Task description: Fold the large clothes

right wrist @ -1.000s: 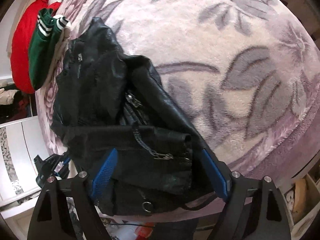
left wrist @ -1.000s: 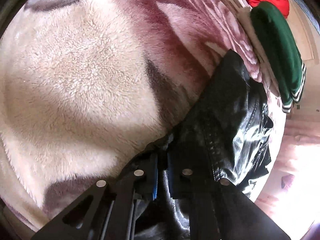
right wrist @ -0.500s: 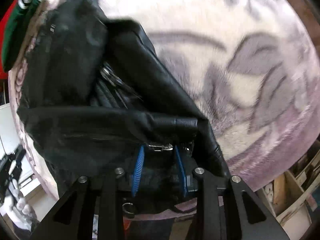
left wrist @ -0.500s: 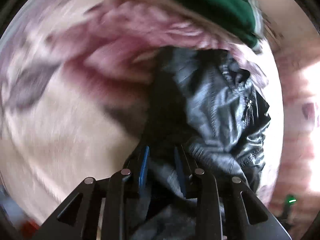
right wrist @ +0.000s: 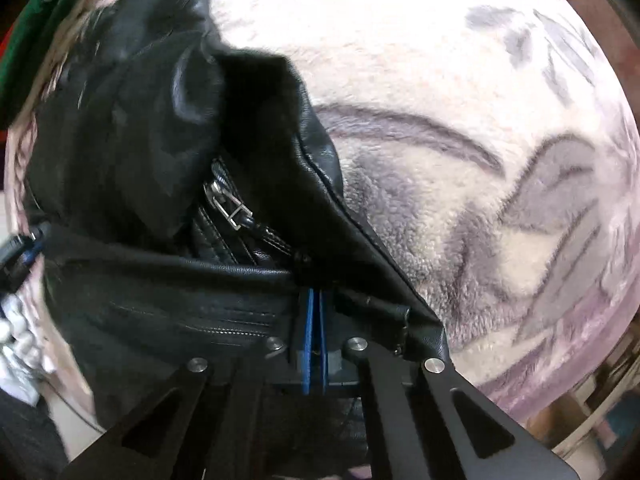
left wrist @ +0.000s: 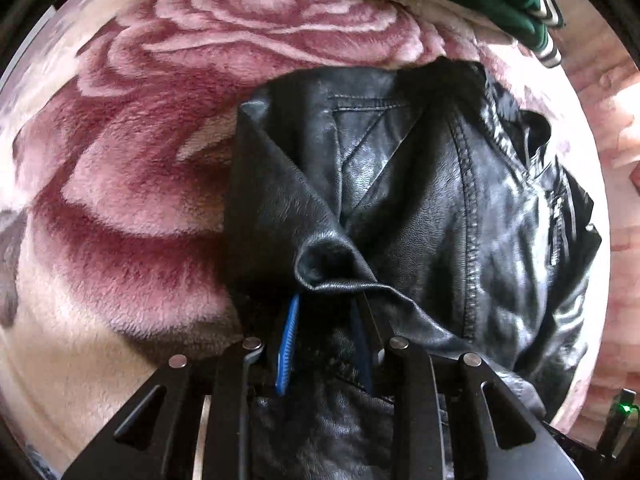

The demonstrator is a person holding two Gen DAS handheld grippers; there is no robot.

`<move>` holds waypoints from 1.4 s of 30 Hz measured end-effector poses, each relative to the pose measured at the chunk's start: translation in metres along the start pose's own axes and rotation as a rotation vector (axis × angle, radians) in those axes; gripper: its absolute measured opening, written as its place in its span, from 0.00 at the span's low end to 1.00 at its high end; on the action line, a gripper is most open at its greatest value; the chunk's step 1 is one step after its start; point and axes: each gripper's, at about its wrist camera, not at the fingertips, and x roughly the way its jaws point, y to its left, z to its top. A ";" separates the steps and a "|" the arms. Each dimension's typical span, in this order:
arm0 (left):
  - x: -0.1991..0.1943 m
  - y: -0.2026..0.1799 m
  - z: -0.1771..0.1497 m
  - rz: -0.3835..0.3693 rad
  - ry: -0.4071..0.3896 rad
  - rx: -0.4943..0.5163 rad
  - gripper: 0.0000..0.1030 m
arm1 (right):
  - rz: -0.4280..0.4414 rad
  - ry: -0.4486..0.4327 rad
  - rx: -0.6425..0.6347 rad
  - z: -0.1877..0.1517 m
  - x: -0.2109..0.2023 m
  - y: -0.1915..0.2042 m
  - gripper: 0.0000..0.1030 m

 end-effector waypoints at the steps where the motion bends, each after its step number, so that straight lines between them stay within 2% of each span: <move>1: -0.009 -0.001 -0.001 0.012 -0.014 0.006 0.23 | 0.018 0.002 0.014 -0.001 -0.008 -0.001 0.09; 3: -0.032 -0.005 -0.005 0.051 -0.058 0.025 0.23 | 0.078 -0.016 0.008 -0.005 -0.028 0.003 0.16; 5: -0.053 -0.005 -0.013 0.072 -0.081 0.027 0.23 | 0.126 -0.045 -0.033 -0.011 -0.048 0.015 0.29; 8: -0.070 -0.009 -0.025 0.040 -0.105 0.020 0.23 | 0.189 -0.034 -0.111 -0.015 -0.055 0.045 0.29; 10: -0.057 -0.017 -0.027 0.060 -0.090 0.061 0.23 | 0.217 -0.021 -0.159 -0.012 -0.048 0.070 0.29; 11: -0.044 -0.020 -0.024 0.092 -0.078 0.076 0.23 | 0.226 -0.016 -0.187 -0.009 -0.043 0.085 0.29; 13: -0.017 -0.021 -0.016 0.122 -0.033 0.072 0.24 | 0.250 -0.015 -0.233 -0.005 -0.031 0.111 0.29; 15: 0.004 -0.012 -0.005 0.132 -0.009 0.050 0.26 | 0.218 -0.008 -0.260 0.003 -0.018 0.133 0.29; 16: 0.010 -0.006 0.000 0.104 -0.004 0.024 0.26 | 0.176 -0.012 -0.269 0.007 -0.008 0.140 0.27; 17: 0.014 0.000 0.004 0.077 0.008 -0.003 0.26 | 0.138 -0.010 -0.263 0.010 0.005 0.141 0.16; 19: 0.011 0.007 0.008 0.037 0.023 -0.053 0.26 | 0.094 0.016 -0.205 0.018 0.021 0.132 0.00; 22: -0.008 0.009 0.004 0.026 0.008 -0.060 0.26 | 0.155 0.050 -0.151 0.021 0.013 0.122 0.00; 23: -0.016 0.009 0.002 0.030 -0.002 -0.064 0.26 | 0.167 0.047 -0.145 0.019 0.005 0.120 0.05; 24: -0.025 0.010 -0.001 0.028 -0.021 -0.066 0.25 | 0.189 0.032 -0.142 0.017 -0.005 0.119 0.05; 27: -0.038 0.008 -0.003 0.021 -0.073 -0.056 0.24 | 0.318 -0.002 -0.151 0.011 -0.027 0.124 0.05; 30: -0.025 0.006 0.002 0.041 -0.064 -0.039 0.25 | 0.502 0.048 -0.151 0.014 -0.024 0.146 0.05; 32: -0.005 0.011 0.011 0.040 -0.027 -0.051 0.26 | 0.564 0.082 -0.162 0.019 -0.009 0.166 0.05; 34: 0.008 0.014 0.018 0.029 -0.004 -0.063 0.26 | 0.511 0.091 -0.162 0.026 0.014 0.179 0.05; 35: 0.010 0.015 0.020 0.020 -0.003 -0.068 0.26 | 0.464 0.092 -0.152 0.032 0.024 0.179 0.00; 36: 0.011 0.017 0.021 0.010 0.001 -0.073 0.26 | 0.443 0.094 -0.141 0.034 0.031 0.177 0.00; 42: 0.011 0.031 0.021 -0.055 0.019 -0.086 0.26 | 0.424 0.079 -0.129 0.031 0.037 0.170 0.00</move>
